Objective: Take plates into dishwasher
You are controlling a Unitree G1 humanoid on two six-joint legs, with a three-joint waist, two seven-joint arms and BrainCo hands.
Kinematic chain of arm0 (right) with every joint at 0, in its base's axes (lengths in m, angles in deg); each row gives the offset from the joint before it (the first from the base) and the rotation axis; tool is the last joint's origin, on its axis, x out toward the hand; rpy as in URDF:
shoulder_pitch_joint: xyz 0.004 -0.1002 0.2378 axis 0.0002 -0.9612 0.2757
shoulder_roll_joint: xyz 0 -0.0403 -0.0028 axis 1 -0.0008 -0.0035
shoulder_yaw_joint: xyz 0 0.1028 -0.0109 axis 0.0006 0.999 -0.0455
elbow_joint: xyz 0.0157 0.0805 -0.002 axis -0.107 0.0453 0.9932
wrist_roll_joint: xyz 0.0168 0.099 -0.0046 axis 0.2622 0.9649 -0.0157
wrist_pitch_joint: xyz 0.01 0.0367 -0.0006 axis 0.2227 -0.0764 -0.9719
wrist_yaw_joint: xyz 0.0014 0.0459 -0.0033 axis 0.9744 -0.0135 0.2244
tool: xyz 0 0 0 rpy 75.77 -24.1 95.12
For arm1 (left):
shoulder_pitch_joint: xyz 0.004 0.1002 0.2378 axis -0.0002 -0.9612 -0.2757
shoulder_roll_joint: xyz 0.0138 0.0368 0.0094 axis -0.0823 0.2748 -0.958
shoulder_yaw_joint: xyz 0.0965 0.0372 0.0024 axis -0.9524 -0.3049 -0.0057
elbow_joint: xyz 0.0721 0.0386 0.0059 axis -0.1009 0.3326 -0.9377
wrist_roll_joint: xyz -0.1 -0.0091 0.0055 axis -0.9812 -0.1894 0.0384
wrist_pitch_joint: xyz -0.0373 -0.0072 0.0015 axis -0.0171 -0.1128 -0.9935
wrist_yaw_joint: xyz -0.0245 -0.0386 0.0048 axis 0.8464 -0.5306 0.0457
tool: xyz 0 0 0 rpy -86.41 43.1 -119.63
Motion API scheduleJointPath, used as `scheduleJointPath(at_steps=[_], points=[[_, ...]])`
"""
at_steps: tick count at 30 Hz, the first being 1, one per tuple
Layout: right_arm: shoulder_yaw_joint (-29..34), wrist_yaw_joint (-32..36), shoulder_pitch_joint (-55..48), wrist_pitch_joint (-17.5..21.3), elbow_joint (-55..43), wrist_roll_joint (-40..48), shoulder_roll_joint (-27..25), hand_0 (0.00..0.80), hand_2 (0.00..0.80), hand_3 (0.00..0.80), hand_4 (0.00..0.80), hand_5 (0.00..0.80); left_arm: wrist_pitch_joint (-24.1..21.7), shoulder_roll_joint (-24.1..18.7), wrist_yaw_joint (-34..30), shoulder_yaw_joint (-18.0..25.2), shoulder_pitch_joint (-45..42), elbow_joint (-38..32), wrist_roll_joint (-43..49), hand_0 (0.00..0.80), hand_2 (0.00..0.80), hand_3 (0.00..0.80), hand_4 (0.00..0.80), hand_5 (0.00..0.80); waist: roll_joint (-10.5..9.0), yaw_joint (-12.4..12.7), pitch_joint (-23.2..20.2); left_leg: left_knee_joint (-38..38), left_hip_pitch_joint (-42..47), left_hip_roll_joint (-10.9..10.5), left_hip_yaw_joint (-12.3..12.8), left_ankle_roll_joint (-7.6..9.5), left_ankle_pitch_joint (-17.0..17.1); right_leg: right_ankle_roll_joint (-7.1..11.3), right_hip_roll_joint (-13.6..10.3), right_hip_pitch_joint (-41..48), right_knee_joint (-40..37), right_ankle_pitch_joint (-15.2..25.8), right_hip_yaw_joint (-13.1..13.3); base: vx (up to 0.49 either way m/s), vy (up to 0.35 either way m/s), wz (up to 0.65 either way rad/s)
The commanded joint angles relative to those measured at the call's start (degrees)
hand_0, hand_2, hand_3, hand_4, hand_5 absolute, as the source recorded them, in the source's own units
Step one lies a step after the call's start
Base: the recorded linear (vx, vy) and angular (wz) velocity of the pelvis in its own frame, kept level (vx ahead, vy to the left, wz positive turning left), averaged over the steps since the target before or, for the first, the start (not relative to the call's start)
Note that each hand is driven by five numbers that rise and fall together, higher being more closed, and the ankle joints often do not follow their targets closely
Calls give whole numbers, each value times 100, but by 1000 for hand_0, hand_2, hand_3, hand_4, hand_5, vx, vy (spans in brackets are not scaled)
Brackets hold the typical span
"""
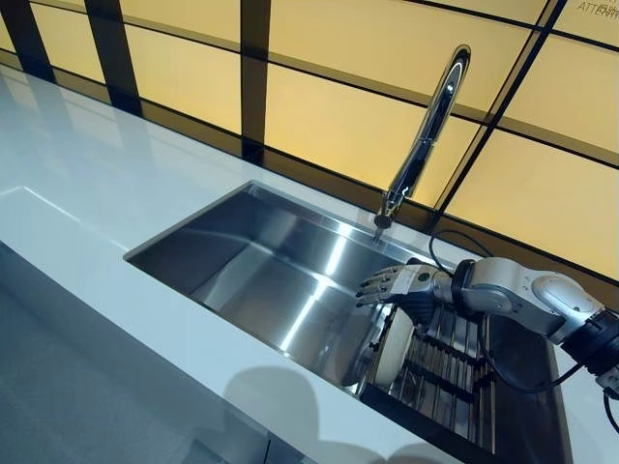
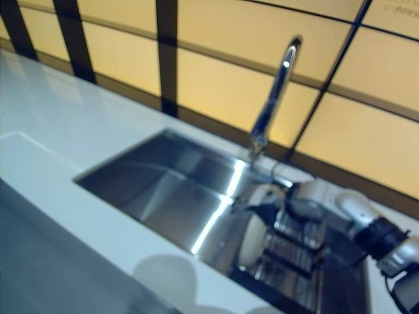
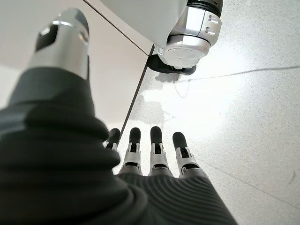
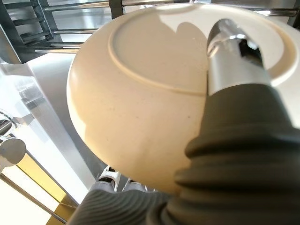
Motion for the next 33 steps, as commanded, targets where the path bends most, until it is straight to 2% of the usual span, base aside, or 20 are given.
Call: scheduleJointPath(at_steps=[1, 2, 33], points=[[-116, 0, -45, 70, 1, 58, -515, 693, 693, 693, 693, 693, -149, -220, -11, -203, 263, -17, 257, 0, 0, 0, 0, 0, -4, 148, -38, 7, 275, 441, 71, -320, -262, 172, -131, 146, 163, -156, -121, 0, 0, 0], [-103, 16, -56, 60, -16, 72, -507, 800, 800, 800, 800, 800, -143, -217, -5, -206, 266, -24, 257, 0, 0, 0, 0, 0, -7, 146, -37, 6, 276, 440, 70, -319, -262, 170, -128, 144, 164, -156, -115, 0, 0, 0], [187, -98, -231, 62, 14, -46, -450, 800, 800, 800, 800, 800, -174, -175, 3, -239, 254, -42, 285, 0, 0, 0, 0, 0, 10, 91, -33, -34, 289, 445, 123, -304, -273, 188, -143, 118, 137, -126, -81, 0, 0, 0]])
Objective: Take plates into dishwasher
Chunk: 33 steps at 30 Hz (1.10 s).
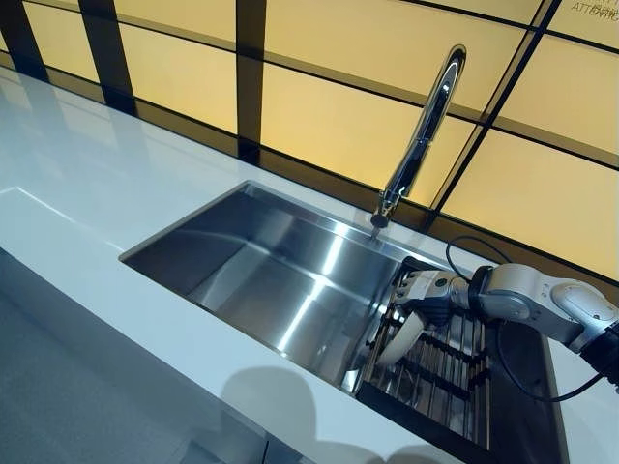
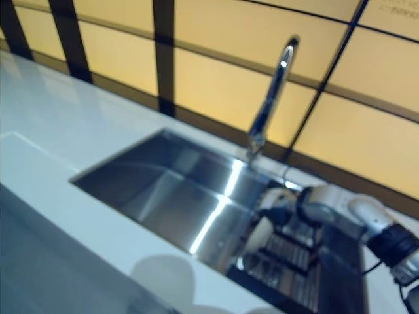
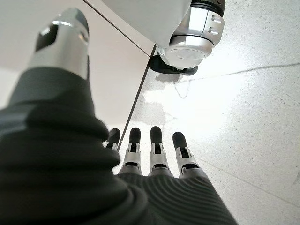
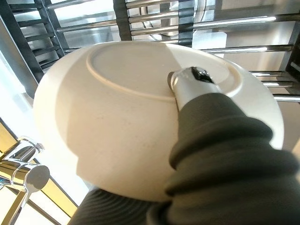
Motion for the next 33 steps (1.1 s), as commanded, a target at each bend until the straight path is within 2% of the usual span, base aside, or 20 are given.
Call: scheduleJointPath(at_steps=[1, 10, 24, 33], points=[[-56, -161, 156, 50, 14, -15, -141, 800, 800, 800, 800, 800, -156, -163, 3, -242, 253, -42, 284, 0, 0, 0, 0, 0, 22, 108, -35, -31, 295, 439, 111, -304, -274, 189, -144, 124, 136, -127, -84, 0, 0, 0], [256, -102, 137, 0, -204, -19, -383, 800, 800, 800, 800, 800, -173, -140, -44, -225, 235, 8, 301, 0, 0, 0, 0, 0, -38, -6, -68, -44, 342, 426, 183, -275, -315, 207, -146, 112, 137, -110, 22, 0, 0, 0], [902, -249, 13, -56, -448, -368, -637, 800, 800, 800, 800, 800, -122, -41, 20, -251, 274, 16, 267, 0, 0, 0, 0, 0, -102, -271, -155, -39, 476, 333, 393, -165, -457, 287, -209, 70, 121, -34, 328, -11, 49, -8], [1021, -714, 146, 66, -511, -866, -998, 800, 800, 800, 800, 800, -108, -35, 47, -225, 311, 87, 246, 0, 0, 0, 0, 0, -188, -419, -179, 14, 551, 224, 496, -52, -581, 380, -301, 11, 189, 33, 514, -16, 62, -6]])
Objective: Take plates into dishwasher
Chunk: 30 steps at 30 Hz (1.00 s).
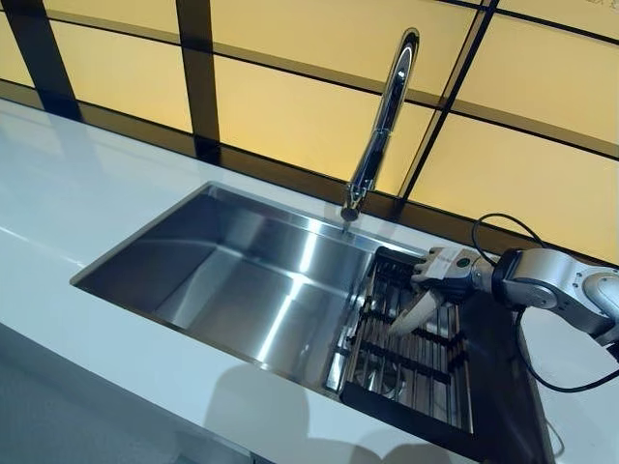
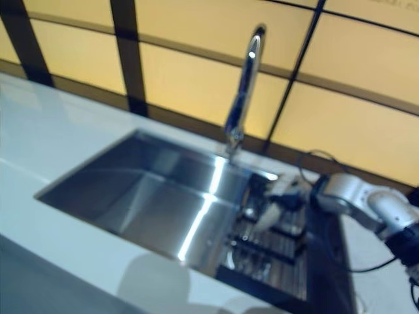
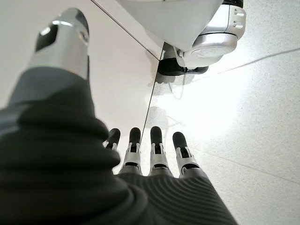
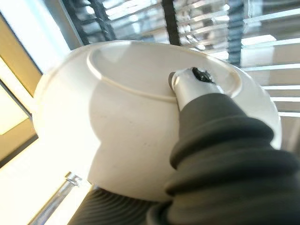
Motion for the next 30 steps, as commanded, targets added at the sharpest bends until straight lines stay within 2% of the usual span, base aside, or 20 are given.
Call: scheduleJointPath(at_steps=[1, 10, 11, 13, 16, 18, 24, 30], points=[[51, -407, 389, 49, -223, -183, -410, 800, 800, 800, 800, 800, -100, -77, 42, -220, 210, 163, 249, 0, 0, 0, 0, 0, -197, 74, -183, 167, 341, 161, 35, -81, -605, 339, -297, 81, 187, 8, 151, -23, 72, -9], [335, -1506, 578, -107, -192, -363, -923, 800, 800, 800, 800, 800, -89, -132, 110, -163, 220, 181, 178, 0, 0, 0, 0, 0, -295, -129, -208, 307, 360, 39, 161, 78, -776, 486, -392, -95, 359, 113, 435, -23, 67, -14], [409, -1732, 614, -352, -86, -85, -1036, 800, 800, 800, 800, 800, -86, -151, 130, -150, 232, 168, 159, 0, 0, 0, 0, 0, -320, -168, -202, 344, 355, 16, 179, 110, -811, 520, -412, -139, 401, 142, 492, -39, 62, -20], [625, -2023, 540, -518, 60, 225, -1121, 800, 800, 800, 800, 800, -103, -168, 142, -115, 226, 163, 136, 0, 0, 0, 0, 0, -325, -220, -196, 388, 335, -2, 191, 139, -835, 549, -430, -203, 477, 160, 551, -43, 65, -17], [1141, -2436, 354, -926, 489, 1198, -1124, 800, 800, 800, 800, 800, -125, -203, 145, -115, 241, 168, 145, 0, 0, 0, 0, 0, -305, -276, -185, 462, 294, -55, 165, 203, -878, 596, -469, -305, 614, 179, 653, -39, 73, -18], [1521, -2634, 142, -972, 782, 1613, -1028, 800, 800, 800, 800, 800, -105, -214, 140, -136, 270, 165, 125, 0, 0, 0, 0, 0, -267, -304, -184, 531, 253, -95, 123, 247, -914, 619, -503, -368, 709, 184, 722, -49, 103, -17], [2330, -2645, -362, -1382, 1100, 2991, -725, 800, 800, 800, 800, 800, -49, -222, 101, -264, 423, 158, 101, 0, 0, 0, 0, 0, -77, -373, -185, 607, 180, -226, -34, 336, -947, 656, -607, -541, 926, 304, 870, -48, 120, -13], [2774, -2474, -544, -2059, 1196, 4518, -401, 800, 800, 800, 800, 800, -8, -176, 27, -434, 516, 235, 153, 0, 0, 0, 0, 0, 112, -439, -260, 489, 214, -341, -163, 370, -937, 663, -713, -683, 1011, 533, 1000, -8, 125, -10]])
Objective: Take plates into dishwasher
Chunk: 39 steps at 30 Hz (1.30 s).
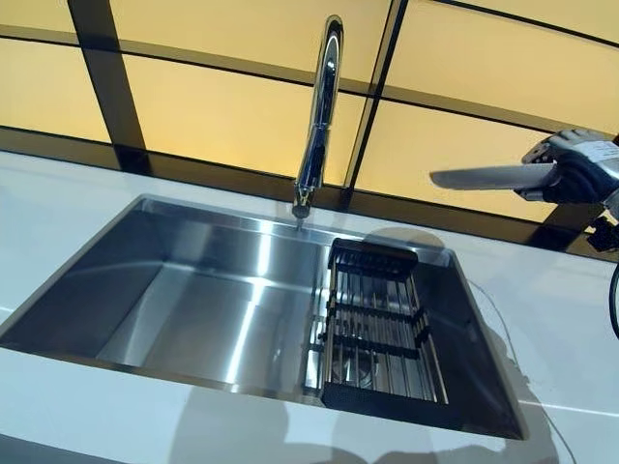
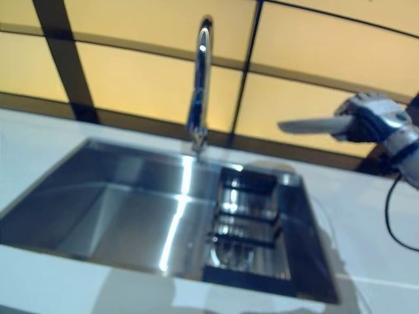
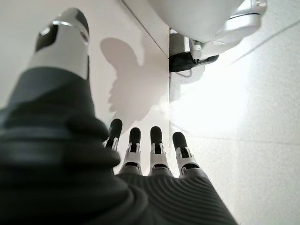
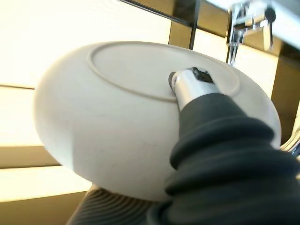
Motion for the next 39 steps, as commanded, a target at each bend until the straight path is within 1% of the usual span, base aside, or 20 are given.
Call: scheduleJointPath(at_steps=[1, 4, 6, 8, 10, 12, 13, 15, 16, 17, 19, 20, 24, 27, 30, 32, 34, 36, 37, 39], points=[[462, -47, 208, -619, 236, 1276, 215, 800, 800, 800, 800, 800, -128, -129, -19, -226, 275, 114, 162, 0, 0, 0, 0, 0, 121, 126, -348, 463, -69, -139, -633, 149, -728, 485, -517, -471, 765, 447, 180, 25, 113, -17], [731, 28, 59, -1051, 92, 2128, 598, 800, 800, 800, 800, 800, -153, -114, -71, -305, 260, 254, 256, 0, 0, 0, 0, 0, 155, 72, -385, 352, -10, -159, -587, 127, -718, 509, -514, -541, 659, 579, 192, 38, 89, -21], [788, 0, 38, -1212, -18, 2398, 839, 800, 800, 800, 800, 800, -122, -112, -97, -296, 238, 294, 312, 0, 0, 0, 0, 0, 162, 54, -388, 298, 48, -164, -505, 116, -733, 529, -500, -601, 626, 647, 87, 27, 48, -26], [809, 0, 32, -1392, -179, 2806, 1248, 800, 800, 800, 800, 800, -100, -97, -89, -270, 200, 347, 326, 0, 0, 0, 0, 0, 178, 36, -377, 248, 127, -159, -331, 106, -765, 555, -498, -711, 640, 720, -121, 3, 44, -38], [772, 13, 34, -1543, -391, 3370, 1738, 800, 800, 800, 800, 800, -110, -88, -72, -209, 162, 368, 258, 0, 0, 0, 0, 0, 214, 81, -360, 238, 176, -108, -2, 107, -785, 534, -553, -712, 753, 674, -527, -63, 26, -88], [743, 53, 38, -1625, -453, 3705, 1935, 800, 800, 800, 800, 800, -128, -72, -52, -205, 160, 388, 197, 0, 0, 0, 0, 0, 239, 99, -367, 224, 183, -73, 124, 119, -773, 501, -562, -668, 804, 579, -629, -86, -4, -104], [717, 69, 41, -1668, -487, 3944, 2168, 800, 800, 800, 800, 800, -149, -51, -50, -221, 182, 408, 174, 0, 0, 0, 0, 0, 268, 112, -384, 229, 148, -27, 262, 132, -741, 453, -582, -569, 894, 456, -730, -93, -19, -89], [662, 76, 45, -1695, -471, 4152, 2314, 800, 800, 800, 800, 800, -149, -38, -47, -262, 202, 418, 176, 0, 0, 0, 0, 0, 286, 130, -405, 233, 119, 17, 393, 143, -714, 418, -618, -475, 987, 370, -782, -99, -33, -78], [574, 68, 77, -1691, -416, 4272, 2463, 800, 800, 800, 800, 800, -159, -23, -35, -352, 246, 439, 176, 0, 0, 0, 0, 0, 309, 146, -423, 232, 81, 72, 565, 165, -684, 391, -697, -391, 1111, 332, -851, -101, -35, -59], [552, 65, 86, -1685, -413, 4281, 2501, 800, 800, 800, 800, 800, -155, -21, -29, -369, 254, 441, 168, 0, 0, 0, 0, 0, 310, 150, -425, 232, 69, 85, 599, 168, -677, 389, -723, -374, 1145, 340, -858, -141, -67, -58], [382, 64, 218, -1674, -377, 4639, 2742, 800, 800, 800, 800, 800, -138, -39, -10, -489, 344, 447, 71, 0, 0, 0, 0, 0, 311, 163, -464, 211, -16, 174, 878, 170, -616, 431, -931, -210, 1312, 443, -917, -117, -92, -56], [357, 51, 248, -1682, -371, 4659, 2788, 800, 800, 800, 800, 800, -139, -43, -15, -496, 362, 453, 63, 0, 0, 0, 0, 0, 310, 169, -469, 200, -17, 186, 919, 165, -611, 448, -970, -190, 1342, 470, -928, -85, -116, -104], [152, -27, 519, -1785, -290, 5018, 3207, 800, 800, 800, 800, 800, -110, -58, -36, -589, 465, 438, 74, 0, 0, 0, 0, 0, 316, 244, -530, 137, -38, 332, 1316, 103, -531, 592, -1306, 28, 1403, 674, -1133, -57, -148, -119], [67, -89, 690, -1974, -242, 5225, 3344, 800, 800, 800, 800, 800, -68, -96, -57, -605, 497, 447, 95, 0, 0, 0, 0, 0, 306, 266, -558, 101, 1, 421, 1533, 52, -510, 664, -1425, 163, 1339, 683, -1271, -22, -175, -64], [33, -160, 719, -2039, -216, 5310, 3413, 800, 800, 800, 800, 800, -61, -116, -63, -611, 522, 452, 144, 0, 0, 0, 0, 0, 291, 240, -576, 99, 5, 494, 1631, 21, -480, 672, -1383, 198, 1244, 614, -1255, -34, -233, -60], [22, -234, 698, -2023, -252, 5369, 3411, 800, 800, 800, 800, 800, -80, -146, -42, -607, 523, 451, 165, 0, 0, 0, 0, 0, 270, 201, -580, 119, -18, 599, 1738, -27, -419, 656, -1274, 216, 1105, 451, -1247, -101, -332, -60], [8, -283, 696, -1950, -325, 5548, 3406, 800, 800, 800, 800, 800, -157, -175, -2, -539, 520, 523, 162, 0, 0, 0, 0, 0, 255, 190, -557, 218, -111, 797, 1900, -140, -313, 612, -1067, 273, 896, 114, -1332, -149, -405, -74], [20, -344, 697, -1946, -392, 5531, 3414, 800, 800, 800, 800, 800, -189, -190, -19, -504, 513, 548, 195, 0, 0, 0, 0, 0, 255, 186, -544, 260, -157, 886, 1891, -193, -264, 580, -949, 308, 809, -61, -1317, -109, -344, -40], [44, -407, 698, -1926, -471, 5576, 3355, 800, 800, 800, 800, 800, -260, -182, -65, -479, 505, 583, 277, 0, 0, 0, 0, 0, 246, 186, -524, 323, -258, 1012, 1839, -286, -170, 534, -795, 375, 659, -268, -1288, -108, -343, -21], [65, -460, 687, -1916, -531, 5545, 3308, 800, 800, 800, 800, 800, -324, -168, -122, -482, 505, 612, 336, 0, 0, 0, 0, 0, 239, 168, -508, 355, -320, 1089, 1801, -359, -110, 521, -712, 404, 584, -346, -1263, -86, -275, -17]])
